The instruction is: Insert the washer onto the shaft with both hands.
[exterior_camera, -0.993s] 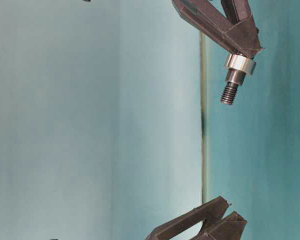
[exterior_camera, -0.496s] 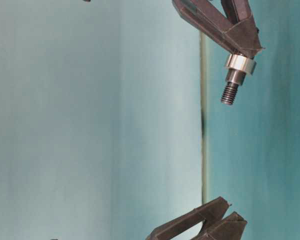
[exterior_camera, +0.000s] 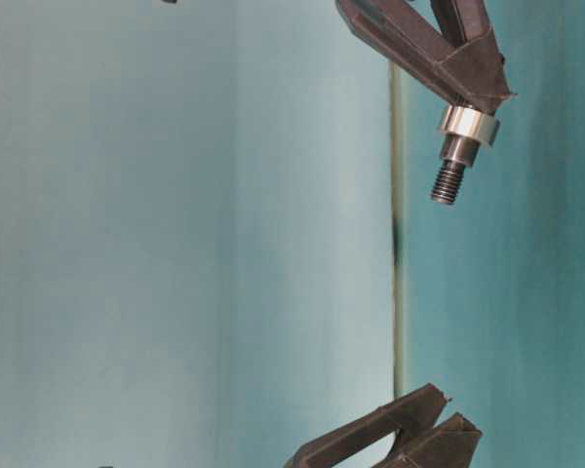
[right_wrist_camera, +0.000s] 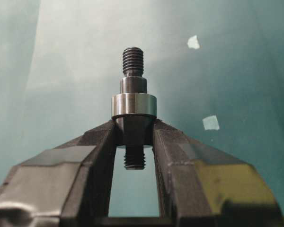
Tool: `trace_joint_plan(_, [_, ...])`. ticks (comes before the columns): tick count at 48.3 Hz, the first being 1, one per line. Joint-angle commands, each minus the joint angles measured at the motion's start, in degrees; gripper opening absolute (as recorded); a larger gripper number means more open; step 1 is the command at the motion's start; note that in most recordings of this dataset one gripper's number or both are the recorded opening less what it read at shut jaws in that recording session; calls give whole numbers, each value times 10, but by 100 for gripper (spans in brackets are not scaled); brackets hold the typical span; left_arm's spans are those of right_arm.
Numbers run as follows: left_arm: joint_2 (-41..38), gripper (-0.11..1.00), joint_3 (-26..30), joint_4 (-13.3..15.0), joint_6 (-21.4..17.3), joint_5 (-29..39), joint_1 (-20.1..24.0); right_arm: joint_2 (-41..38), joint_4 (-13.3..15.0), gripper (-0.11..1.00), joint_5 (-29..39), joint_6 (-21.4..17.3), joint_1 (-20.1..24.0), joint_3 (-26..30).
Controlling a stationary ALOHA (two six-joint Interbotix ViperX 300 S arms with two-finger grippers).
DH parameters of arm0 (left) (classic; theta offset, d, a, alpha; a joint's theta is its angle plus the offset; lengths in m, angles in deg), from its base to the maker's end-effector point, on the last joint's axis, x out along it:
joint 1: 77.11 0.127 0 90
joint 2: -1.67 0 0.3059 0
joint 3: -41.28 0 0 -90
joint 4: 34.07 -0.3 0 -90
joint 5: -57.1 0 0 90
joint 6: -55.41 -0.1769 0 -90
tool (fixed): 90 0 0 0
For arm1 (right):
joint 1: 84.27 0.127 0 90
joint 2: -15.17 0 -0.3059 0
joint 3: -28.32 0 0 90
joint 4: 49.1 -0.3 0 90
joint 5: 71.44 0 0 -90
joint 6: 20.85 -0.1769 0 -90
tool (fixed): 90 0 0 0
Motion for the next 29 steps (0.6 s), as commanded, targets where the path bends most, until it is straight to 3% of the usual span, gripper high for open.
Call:
trace_joint_plan(1, [8,90,7,-2,-3,-2,-1,7,2,0,-4,1,1,7])
trace_joint_plan(17, [26,89,21,-2,-47,7,-1,7,2,0,-4,1,1,7])
trace_joint_plan(29, [41,89,21,-2,-54,39,-1,7,2,0,-4,1,1,7])
